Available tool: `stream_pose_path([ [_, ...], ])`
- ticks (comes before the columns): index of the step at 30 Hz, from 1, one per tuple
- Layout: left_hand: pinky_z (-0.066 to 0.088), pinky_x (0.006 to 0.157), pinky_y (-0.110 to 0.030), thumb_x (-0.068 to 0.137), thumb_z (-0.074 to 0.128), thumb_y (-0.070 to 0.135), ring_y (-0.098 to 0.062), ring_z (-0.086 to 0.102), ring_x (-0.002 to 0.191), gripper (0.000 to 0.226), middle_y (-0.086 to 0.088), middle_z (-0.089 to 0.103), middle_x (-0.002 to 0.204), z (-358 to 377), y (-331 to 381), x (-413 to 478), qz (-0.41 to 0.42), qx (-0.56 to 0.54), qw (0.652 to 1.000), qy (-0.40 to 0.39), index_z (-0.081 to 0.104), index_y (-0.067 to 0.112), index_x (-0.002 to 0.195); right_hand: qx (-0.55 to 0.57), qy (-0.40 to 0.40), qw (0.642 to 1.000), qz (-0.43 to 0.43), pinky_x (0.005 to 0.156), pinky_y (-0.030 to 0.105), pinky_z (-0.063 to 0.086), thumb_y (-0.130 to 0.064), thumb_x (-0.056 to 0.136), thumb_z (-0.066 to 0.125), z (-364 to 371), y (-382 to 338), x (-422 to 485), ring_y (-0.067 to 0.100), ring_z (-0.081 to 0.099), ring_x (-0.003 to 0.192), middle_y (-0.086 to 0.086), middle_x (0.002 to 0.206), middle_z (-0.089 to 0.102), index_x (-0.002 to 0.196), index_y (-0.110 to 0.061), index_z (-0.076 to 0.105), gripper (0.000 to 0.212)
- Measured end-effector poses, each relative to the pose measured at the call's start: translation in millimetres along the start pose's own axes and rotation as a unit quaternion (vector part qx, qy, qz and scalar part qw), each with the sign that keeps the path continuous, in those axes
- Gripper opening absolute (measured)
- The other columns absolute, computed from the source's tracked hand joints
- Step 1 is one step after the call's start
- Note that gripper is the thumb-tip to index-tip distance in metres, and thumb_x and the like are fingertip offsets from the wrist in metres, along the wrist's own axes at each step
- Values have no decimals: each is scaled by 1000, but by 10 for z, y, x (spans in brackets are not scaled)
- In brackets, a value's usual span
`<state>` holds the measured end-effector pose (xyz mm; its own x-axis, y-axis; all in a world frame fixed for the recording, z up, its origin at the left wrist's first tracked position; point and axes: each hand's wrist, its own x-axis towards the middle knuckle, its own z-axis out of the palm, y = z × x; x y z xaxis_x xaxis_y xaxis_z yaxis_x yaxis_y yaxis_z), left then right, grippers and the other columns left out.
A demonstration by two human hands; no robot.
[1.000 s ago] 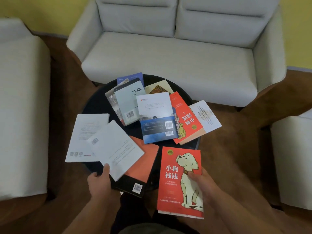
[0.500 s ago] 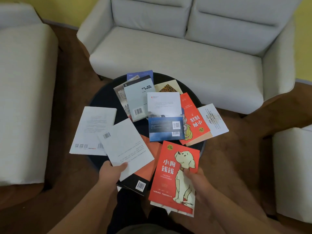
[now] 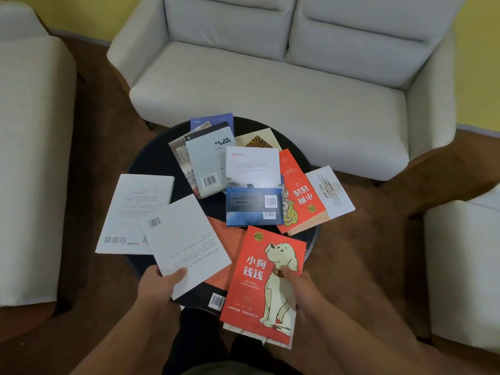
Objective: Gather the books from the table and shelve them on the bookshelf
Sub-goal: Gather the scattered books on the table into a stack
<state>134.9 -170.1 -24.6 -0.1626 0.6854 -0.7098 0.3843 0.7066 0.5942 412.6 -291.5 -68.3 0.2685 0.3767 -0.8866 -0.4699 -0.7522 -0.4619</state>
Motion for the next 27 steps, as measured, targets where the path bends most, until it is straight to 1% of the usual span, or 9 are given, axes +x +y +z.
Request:
stream_pose_path([
  [3, 46, 64, -25, 95, 64, 6, -18, 59, 85, 32, -8, 61, 109, 20, 147, -211, 32, -51, 998, 12, 49, -3, 121, -35, 4, 999, -15, 106, 57, 50, -40, 100, 61, -69, -107, 10, 35, 67, 116, 10, 133, 66, 140, -14, 47, 50],
  [5, 50, 67, -28, 98, 57, 4, -20, 62, 90, 31, -14, 61, 119, 6, 253, -311, 44, -87, 995, -4, 48, -7, 126, -68, 33, 996, -54, 100, 49, 54, -39, 101, 60, -120, -205, 12, 26, 69, 108, 7, 136, 64, 133, -15, 49, 43],
  [9, 49, 53, -28, 102, 48, 4, -16, 61, 84, 34, -17, 60, 125, -28, 340, -393, 45, -133, 989, -37, 47, -5, 135, -143, 103, 978, -110, 79, 35, 58, -43, 100, 60, -154, -433, 19, 22, 66, 107, 2, 135, 62, 139, -20, 46, 48],
  [12, 49, 60, -35, 102, 50, 6, -25, 61, 96, 37, -17, 59, 130, -86, 336, -336, 40, -144, 988, -29, 46, -1, 138, -196, 115, 964, -137, 55, 19, 52, -47, 98, 60, -122, -590, -27, 14, 68, 92, -4, 119, 64, 141, -22, 47, 52],
  [14, 50, 64, -38, 101, 51, 7, -30, 60, 104, 37, -18, 59, 132, -135, 357, -318, 42, -140, 989, -30, 46, 1, 138, -230, 153, 939, -203, 57, 19, 51, -50, 96, 61, -100, -706, -19, 13, 69, 99, -3, 124, 63, 134, -27, 54, 45],
  [18, 51, 53, -34, 102, 50, 8, -22, 63, 88, 35, -15, 63, 123, -177, 366, -329, 41, -159, 985, -49, 48, 6, 136, -276, 146, 904, -291, 62, 19, 48, -42, 98, 62, 154, -1067, 50, 10, 60, 100, -10, 114, 53, 132, -25, 53, 40],
  [22, 58, 51, -31, 101, 51, 8, -26, 66, 97, 30, -9, 68, 118, -211, 373, -321, 26, -219, 972, -73, 53, 15, 130, -308, 94, 908, -270, 83, 42, 61, -35, 97, 62, 496, -1515, 211, 23, 66, 104, -2, 118, 62, 135, -20, 52, 42],
  [24, 60, 59, -36, 100, 52, 8, -29, 68, 101, 31, -9, 69, 119, -244, 347, -273, 23, -236, 968, -84, 54, 15, 131, -331, 98, 907, -242, 92, 46, 59, -34, 95, 65, 600, -1635, 307, 25, 67, 105, 4, 121, 65, 134, -19, 52, 43],
  [27, 56, 84, -52, 99, 54, 8, -36, 66, 111, 36, -11, 68, 127, -311, 295, -166, 22, -245, 965, -96, 54, 15, 133, -320, 126, 915, -211, 91, 46, 61, -36, 88, 73, 699, -1702, 425, 26, 67, 103, 5, 120, 65, 131, -20, 51, 51],
])
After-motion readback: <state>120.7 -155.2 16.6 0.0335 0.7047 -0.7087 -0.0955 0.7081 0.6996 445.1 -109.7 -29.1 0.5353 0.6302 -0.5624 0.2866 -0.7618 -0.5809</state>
